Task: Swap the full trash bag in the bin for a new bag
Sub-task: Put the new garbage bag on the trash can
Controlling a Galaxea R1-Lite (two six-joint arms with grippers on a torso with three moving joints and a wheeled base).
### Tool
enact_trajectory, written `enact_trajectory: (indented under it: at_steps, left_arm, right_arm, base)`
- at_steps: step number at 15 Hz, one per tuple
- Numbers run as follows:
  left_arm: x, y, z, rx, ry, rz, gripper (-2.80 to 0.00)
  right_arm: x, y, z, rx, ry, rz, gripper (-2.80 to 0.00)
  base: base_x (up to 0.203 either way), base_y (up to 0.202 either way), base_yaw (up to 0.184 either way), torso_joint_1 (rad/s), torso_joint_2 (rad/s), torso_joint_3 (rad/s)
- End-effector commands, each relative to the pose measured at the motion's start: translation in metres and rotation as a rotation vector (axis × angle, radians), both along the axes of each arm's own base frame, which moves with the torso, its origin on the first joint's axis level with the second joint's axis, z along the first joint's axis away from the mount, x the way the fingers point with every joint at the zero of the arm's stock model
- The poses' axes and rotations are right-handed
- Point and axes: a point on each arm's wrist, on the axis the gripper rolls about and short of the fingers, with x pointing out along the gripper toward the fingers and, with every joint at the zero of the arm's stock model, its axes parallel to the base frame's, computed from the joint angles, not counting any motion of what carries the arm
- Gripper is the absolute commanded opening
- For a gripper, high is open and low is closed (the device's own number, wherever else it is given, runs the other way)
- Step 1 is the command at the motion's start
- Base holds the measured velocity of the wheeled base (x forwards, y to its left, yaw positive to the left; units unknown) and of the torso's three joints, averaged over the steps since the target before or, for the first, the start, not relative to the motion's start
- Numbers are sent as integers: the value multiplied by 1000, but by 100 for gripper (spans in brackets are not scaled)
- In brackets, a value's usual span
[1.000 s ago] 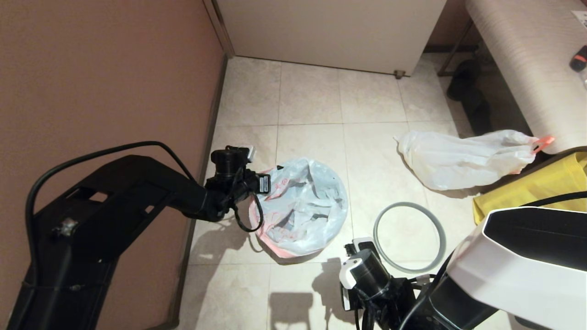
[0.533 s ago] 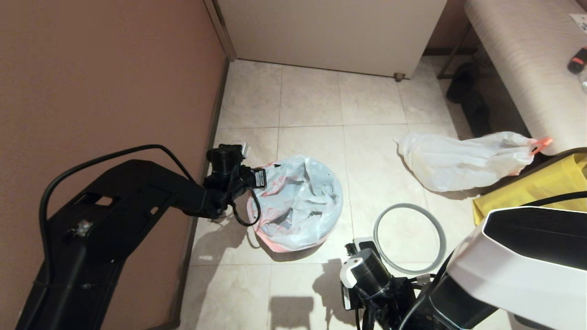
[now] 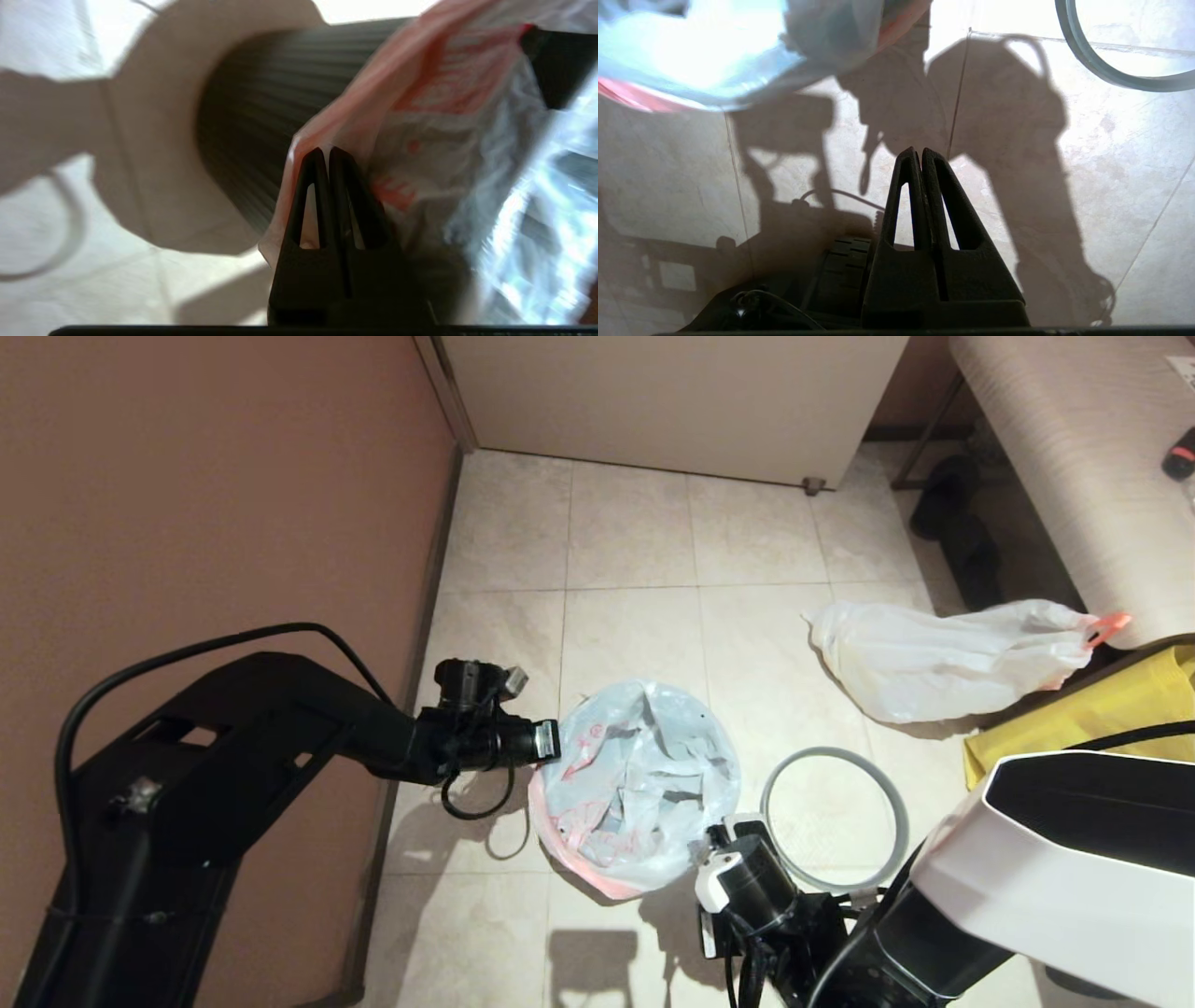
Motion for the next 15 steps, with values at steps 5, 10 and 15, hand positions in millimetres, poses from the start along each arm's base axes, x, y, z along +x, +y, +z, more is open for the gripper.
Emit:
enact_trajectory:
  at_steps: [5,10,15]
  left_arm:
    - [-19,6,25,-159,88,-200,-280]
    - [-22,47,61,-72,26,-195,-280]
    - [-54,72,135,-35,-82,-147,-280]
  right_arm:
    - [5,-3,14,4,-39,6,-280]
    - [25,11,63,-7,-196,114,-280]
    - [83,58,101,-59,-314,198,-280]
  base:
    - [0,0,0,0,0,0]
    - [0,0,0,0,0,0]
    - [0,0,0,0,0,0]
